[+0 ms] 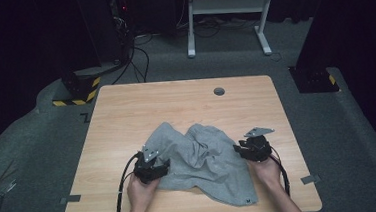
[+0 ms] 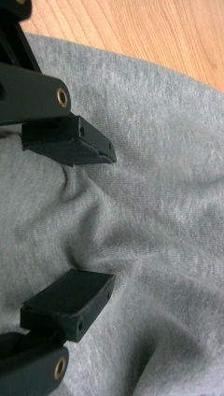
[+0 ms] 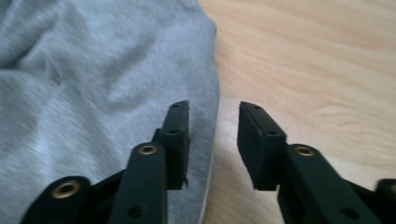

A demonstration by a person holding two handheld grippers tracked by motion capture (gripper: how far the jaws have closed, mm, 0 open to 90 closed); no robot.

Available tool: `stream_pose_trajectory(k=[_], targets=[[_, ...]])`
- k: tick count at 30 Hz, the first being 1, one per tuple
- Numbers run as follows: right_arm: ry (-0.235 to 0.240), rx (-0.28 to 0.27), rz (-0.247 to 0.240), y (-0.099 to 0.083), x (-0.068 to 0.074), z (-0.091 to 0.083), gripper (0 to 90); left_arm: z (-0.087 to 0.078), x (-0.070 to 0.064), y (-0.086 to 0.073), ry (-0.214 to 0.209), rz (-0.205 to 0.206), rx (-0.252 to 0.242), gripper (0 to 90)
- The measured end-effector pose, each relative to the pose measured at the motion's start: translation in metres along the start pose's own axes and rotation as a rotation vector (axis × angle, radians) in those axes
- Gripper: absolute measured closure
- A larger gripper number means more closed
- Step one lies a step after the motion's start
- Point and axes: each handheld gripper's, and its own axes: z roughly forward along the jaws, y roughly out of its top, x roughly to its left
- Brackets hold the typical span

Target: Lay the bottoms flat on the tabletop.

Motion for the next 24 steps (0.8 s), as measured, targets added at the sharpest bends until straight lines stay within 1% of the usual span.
stream_pose_trajectory(k=[1, 3, 4, 6, 8, 10, 11, 13, 15, 16, 17, 19, 20, 21, 22, 24], targets=[[0.008, 0.008, -0.006, -0.001, 0.001, 0.003, 74.6, 0.0, 0.0, 0.0, 0.0, 0.001, 0.001, 35.4], [0.016, 0.03, -0.04, -0.002, 0.006, 0.007, 81.7, 0.0, 0.0, 0.0, 0.0, 0.0, 0.0, 35.5], [0.018, 0.036, -0.059, -0.001, 0.008, 0.008, 83.3, 0.0, 0.0, 0.0, 0.0, 0.0, 0.0, 35.5], [0.0, 0.025, -0.083, 0.001, 0.009, 0.005, 85.9, 0.0, 0.0, 0.0, 0.0, 0.0, 0.0, 35.4], [-0.018, -0.008, -0.073, 0.003, 0.004, -0.003, 87.8, 0.0, 0.0, 0.0, 0.0, 0.0, 0.0, 35.4], [-0.046, -0.035, -0.048, 0.005, -0.004, -0.013, 88.0, 0.0, 0.0, 0.0, 0.0, 0.0, 0.0, 35.4], [-0.057, -0.038, -0.032, 0.004, -0.008, -0.017, 88.1, 0.0, 0.0, 0.0, 0.0, 0.0, 0.0, 35.5], [-0.075, -0.026, -0.027, 0.002, -0.014, -0.018, 88.0, 0.0, 0.0, 0.0, 0.0, 0.0, 0.0, 35.5], [-0.09, -0.002, -0.023, -0.001, -0.015, -0.015, 87.5, 0.0, 0.0, 0.0, -0.001, -0.001, 0.001, 35.4], [-0.096, -0.003, -0.024, -0.003, -0.014, -0.013, 86.4, 0.0, 0.0, 0.0, -0.001, -0.002, 0.0, 35.5], [-0.101, -0.014, -0.023, -0.004, -0.011, -0.012, 84.5, 0.0, 0.0, 0.0, -0.002, -0.002, 0.001, 35.5], [-0.089, -0.046, -0.032, -0.002, -0.002, -0.012, 77.5, -0.001, 0.0, 0.0, -0.009, 0.002, -0.003, 37.4], [-0.072, -0.064, -0.047, 0.0, 0.005, -0.013, 74.8, -0.002, 0.0, 0.0, -0.012, 0.01, -0.004, 42.1], [-0.041, -0.085, -0.063, 0.002, 0.013, -0.013, 72.1, -0.003, 0.001, 0.0, -0.02, 0.013, 0.0, 48.6], [-0.006, -0.094, -0.083, 0.004, 0.022, -0.012, 69.6, -0.004, 0.001, 0.0, -0.03, 0.01, 0.001, 55.4], [0.042, -0.091, -0.135, 0.008, 0.04, -0.006, 66.5, -0.006, 0.004, 0.003, -0.058, 0.016, 0.023, 68.9]])
